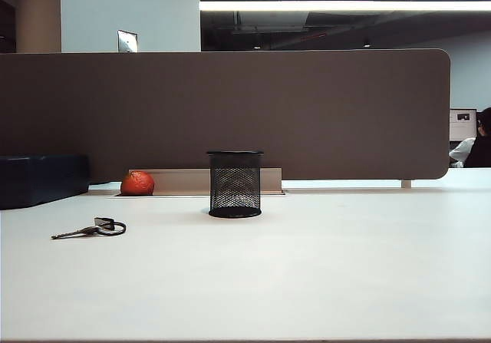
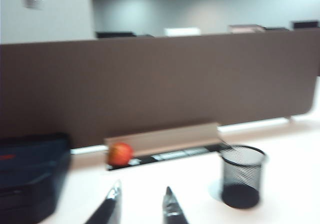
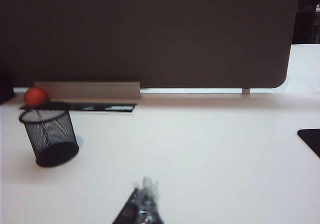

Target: Pick up a bunch of keys from the table, then put them into the black basket.

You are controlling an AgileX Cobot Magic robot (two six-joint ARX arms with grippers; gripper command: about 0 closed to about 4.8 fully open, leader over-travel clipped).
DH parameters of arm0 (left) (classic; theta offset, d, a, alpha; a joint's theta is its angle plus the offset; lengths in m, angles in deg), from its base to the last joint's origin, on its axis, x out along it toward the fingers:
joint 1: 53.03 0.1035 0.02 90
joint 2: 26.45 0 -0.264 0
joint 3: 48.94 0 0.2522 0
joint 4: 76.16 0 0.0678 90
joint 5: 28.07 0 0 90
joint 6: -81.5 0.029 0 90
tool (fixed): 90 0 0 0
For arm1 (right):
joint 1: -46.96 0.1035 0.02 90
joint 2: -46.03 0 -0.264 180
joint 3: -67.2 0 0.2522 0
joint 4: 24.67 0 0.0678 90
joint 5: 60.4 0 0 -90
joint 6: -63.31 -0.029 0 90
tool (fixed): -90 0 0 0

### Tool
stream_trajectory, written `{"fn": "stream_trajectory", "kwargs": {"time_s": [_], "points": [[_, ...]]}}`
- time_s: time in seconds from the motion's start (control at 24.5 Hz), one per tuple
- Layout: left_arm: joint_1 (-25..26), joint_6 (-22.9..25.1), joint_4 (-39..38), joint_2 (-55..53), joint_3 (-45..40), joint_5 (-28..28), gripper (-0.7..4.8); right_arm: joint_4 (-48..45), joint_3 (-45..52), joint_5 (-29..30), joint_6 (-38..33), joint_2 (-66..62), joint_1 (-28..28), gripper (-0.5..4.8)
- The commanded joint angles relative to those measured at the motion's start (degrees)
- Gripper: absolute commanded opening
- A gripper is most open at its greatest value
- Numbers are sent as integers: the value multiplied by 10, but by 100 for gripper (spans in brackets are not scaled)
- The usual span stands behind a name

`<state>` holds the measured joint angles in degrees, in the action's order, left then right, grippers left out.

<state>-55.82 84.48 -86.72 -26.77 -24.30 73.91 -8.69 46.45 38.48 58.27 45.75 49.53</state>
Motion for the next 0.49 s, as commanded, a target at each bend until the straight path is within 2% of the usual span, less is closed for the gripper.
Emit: {"fn": "stream_trajectory", "kwargs": {"time_s": [0.04, 0.16, 0.2, 0.37, 0.49], "points": [[0, 2, -66, -2, 38, 26, 132, -7, -24, 2, -31, 2, 1, -9], [0, 2, -104, -17, 75, 41, 223, 2, -45, 2, -53, 2, 1, -9], [0, 2, -117, -34, 95, 65, 247, 23, -61, 2, -59, 2, 1, -9], [0, 9, -125, -119, 160, 130, 247, 95, -105, 2, -79, 2, 1, -9], [0, 47, -126, -208, 217, 199, 247, 125, -129, 2, -117, 1, 1, -9]]}}
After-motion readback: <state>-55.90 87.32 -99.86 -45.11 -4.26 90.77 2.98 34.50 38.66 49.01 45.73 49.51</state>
